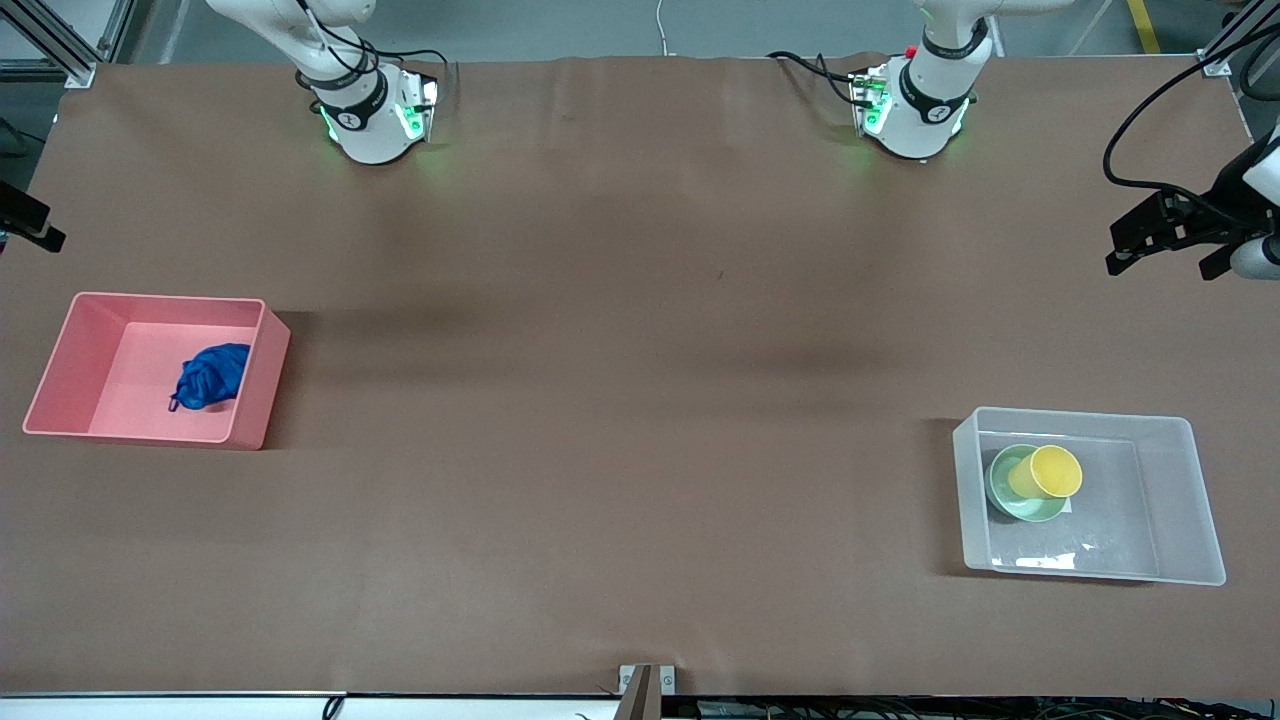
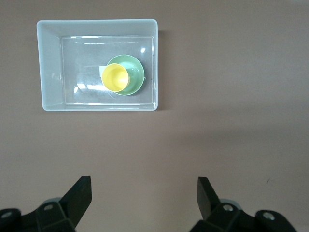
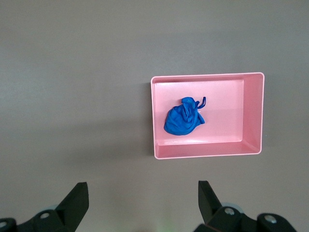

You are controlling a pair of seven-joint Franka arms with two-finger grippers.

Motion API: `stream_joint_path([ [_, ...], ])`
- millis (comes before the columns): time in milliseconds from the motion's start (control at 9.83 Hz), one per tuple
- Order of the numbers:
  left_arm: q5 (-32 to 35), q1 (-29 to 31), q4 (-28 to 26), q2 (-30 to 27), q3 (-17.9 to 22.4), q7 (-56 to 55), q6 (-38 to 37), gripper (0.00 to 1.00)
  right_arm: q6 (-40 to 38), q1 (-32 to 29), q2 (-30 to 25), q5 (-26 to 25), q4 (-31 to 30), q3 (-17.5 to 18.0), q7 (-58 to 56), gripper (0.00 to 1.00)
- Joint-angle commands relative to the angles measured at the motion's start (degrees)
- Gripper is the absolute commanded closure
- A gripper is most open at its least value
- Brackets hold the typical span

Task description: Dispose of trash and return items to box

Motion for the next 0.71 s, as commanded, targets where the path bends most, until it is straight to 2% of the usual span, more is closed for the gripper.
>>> stream_joint_path([
  [0,1.53,0.21,-3.17,-1.02,-0.64,-0.92,0.20,0.03,-0.46,-0.32,-0.19,-0.52,-0.11,0.14,-0.67,0.00],
  [610,1.44,0.12,-2.39,-0.67,-0.64,-2.24,-2.09,0.02,-0.46,-0.41,-0.19,-0.52,-0.11,0.14,-0.67,0.00],
])
